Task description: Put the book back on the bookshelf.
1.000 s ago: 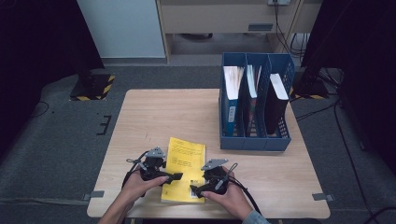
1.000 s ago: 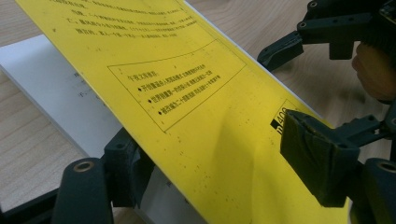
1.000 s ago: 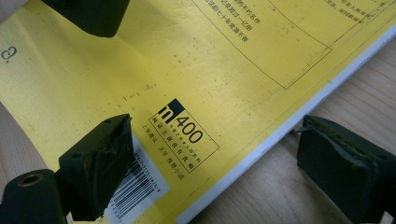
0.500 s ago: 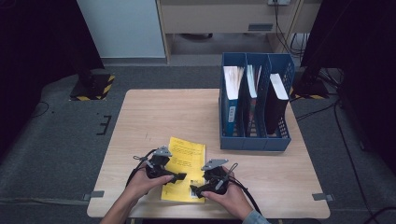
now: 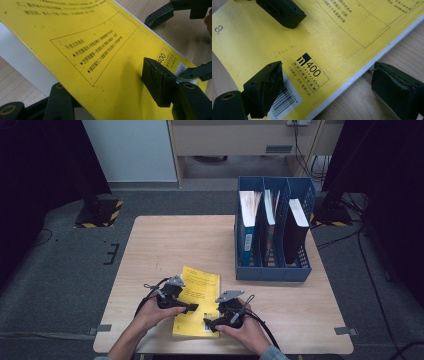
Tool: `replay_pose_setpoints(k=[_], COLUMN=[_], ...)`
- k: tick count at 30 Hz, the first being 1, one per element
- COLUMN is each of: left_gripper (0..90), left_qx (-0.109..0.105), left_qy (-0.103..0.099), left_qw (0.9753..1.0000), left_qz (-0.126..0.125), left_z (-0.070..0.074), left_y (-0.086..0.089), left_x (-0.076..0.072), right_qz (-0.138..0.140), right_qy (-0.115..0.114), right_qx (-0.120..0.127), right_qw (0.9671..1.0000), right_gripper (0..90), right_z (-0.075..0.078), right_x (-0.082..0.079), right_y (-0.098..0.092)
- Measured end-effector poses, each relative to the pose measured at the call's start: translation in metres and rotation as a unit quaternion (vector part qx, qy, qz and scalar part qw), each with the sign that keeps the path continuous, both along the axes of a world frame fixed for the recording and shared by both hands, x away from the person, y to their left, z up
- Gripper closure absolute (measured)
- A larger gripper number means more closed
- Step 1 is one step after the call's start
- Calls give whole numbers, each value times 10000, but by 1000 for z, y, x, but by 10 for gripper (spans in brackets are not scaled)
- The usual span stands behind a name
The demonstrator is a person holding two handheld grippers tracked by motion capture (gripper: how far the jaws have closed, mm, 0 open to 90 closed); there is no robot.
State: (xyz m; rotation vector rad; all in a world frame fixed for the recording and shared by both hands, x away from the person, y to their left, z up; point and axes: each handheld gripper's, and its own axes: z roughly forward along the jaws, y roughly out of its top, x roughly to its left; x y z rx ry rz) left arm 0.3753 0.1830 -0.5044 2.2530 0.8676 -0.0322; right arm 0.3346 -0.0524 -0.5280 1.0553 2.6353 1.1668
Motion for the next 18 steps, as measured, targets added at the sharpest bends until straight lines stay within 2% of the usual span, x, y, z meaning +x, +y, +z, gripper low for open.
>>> replay_pose_setpoints(k=[2, 4, 7, 10, 13, 16, 18], left_gripper=[473, 571, 647, 697, 739, 754, 761], left_qx=[10, -62, -88, -116, -165, -202, -265], left_qy=[-1, -27, -54, -117, -196, -264, -273], left_qw=[10000, 10000, 9999, 9999, 9997, 9994, 9993], left_qz=[-17, -50, -47, -26, -19, -20, -6], left_z=[1, 2, 3, 4, 7, 10, 11], left_y=[0, 1, 2, 2, 1, 1, 1], left_x=[-1, -1, -1, -1, -3, -4, -5], right_qz=[10, 43, 107, 228, 237, 226, 340], right_qy=[4, -1, -6, -2, 41, 89, 119], right_qx=[-11, -49, -110, -165, -178, -197, -230], right_qw=[10000, 10000, 9999, 9996, 9996, 9995, 9991], right_gripper=[105, 92, 53, 30, 31, 45, 46], right_z=[0, 1, 0, 0, 1, 2, 3], right_x=[0, 0, 1, 3, 7, 13, 16], right_y=[0, 1, 3, 3, 3, 3, 2])
